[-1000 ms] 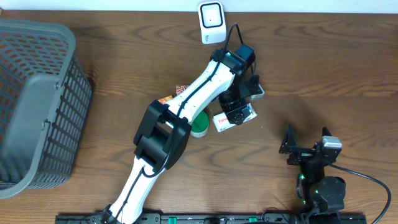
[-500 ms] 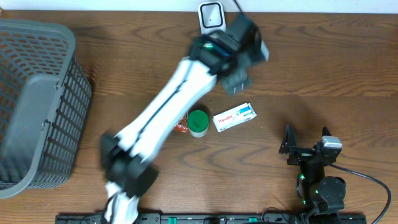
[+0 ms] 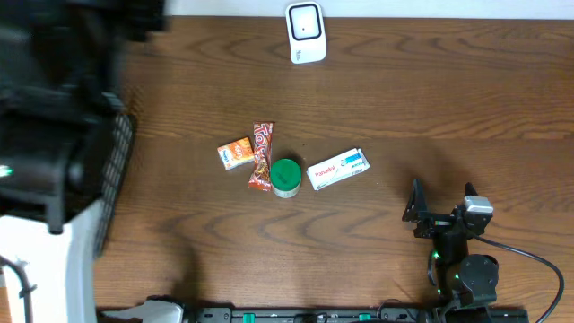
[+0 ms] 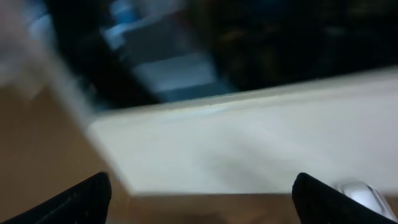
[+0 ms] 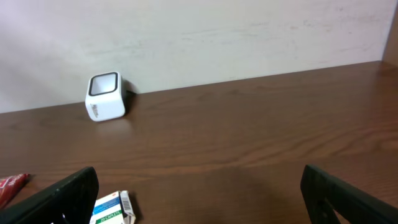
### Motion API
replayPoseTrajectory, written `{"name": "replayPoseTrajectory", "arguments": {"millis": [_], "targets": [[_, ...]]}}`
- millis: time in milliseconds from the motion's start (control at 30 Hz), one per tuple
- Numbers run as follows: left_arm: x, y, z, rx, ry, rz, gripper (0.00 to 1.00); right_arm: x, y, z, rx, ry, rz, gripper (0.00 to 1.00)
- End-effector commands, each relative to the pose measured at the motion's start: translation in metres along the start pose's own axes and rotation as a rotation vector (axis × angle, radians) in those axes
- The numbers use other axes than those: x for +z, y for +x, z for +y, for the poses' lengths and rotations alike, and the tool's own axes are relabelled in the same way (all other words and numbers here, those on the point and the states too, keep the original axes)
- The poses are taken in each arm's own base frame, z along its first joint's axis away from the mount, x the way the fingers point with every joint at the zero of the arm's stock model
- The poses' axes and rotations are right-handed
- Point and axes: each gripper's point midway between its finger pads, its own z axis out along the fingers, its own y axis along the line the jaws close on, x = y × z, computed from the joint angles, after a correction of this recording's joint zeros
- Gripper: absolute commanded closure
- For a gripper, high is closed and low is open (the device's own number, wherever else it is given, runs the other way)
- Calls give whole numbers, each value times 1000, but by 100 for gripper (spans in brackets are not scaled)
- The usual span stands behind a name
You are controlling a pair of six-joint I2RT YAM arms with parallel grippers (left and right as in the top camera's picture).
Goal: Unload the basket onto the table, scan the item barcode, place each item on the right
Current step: 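Retract the left arm to the basket side and move right arm forward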
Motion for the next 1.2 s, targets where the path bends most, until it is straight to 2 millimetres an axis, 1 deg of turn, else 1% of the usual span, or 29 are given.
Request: {"name": "replayPoseTrajectory", "arguments": {"millis": [0,33,100,133,167,233,367,433,500,533,567,667,700,767,867,967,1067,1167], "targets": [[-15,16,73,-348,-218,18,7,0,0,-1,-11,6,-3,1],[-20,23,88,-402,-261,28,7,0,0,-1,-11,6,-3,1],[-29,36,111,-489,-335,45,7,0,0,-1,-11,6,-3,1],[-33,49,125,-551,-389,60,7,0,0,-2,-13,9,-4,1],[-34,54,129,-566,-405,64,7,0,-2,-5,-16,31,-12,1],[-34,62,133,-569,-425,68,6,-1,-5,-13,-16,74,-25,1],[-37,78,132,-548,-430,57,6,-1,-5,-10,-11,60,-24,1],[-45,91,129,-524,-428,37,6,0,-4,-7,-9,38,-18,1],[-55,98,127,-508,-426,1,6,0,-2,-7,-10,39,-12,1],[-62,101,126,-498,-425,-25,6,0,-1,-2,-9,13,-8,1],[-70,103,125,-485,-425,-50,6,0,1,7,-3,-41,3,1],[-94,106,125,-466,-427,-136,6,-6,10,42,-3,-249,52,1],[-104,106,125,-469,-428,-174,6,-8,12,50,-2,-295,62,1],[-122,104,125,-480,-430,-243,5,-10,17,60,5,-356,93,1],[-147,98,127,-497,-435,-324,5,-12,28,70,59,-411,166,1],[-168,94,131,-509,-451,-375,6,-21,38,90,98,-530,264,1],[-179,92,135,-517,-472,-396,5,-21,39,92,100,-531,340,1],[-181,92,136,-519,-478,-401,5,-15,23,96,65,-525,388,1]]}}
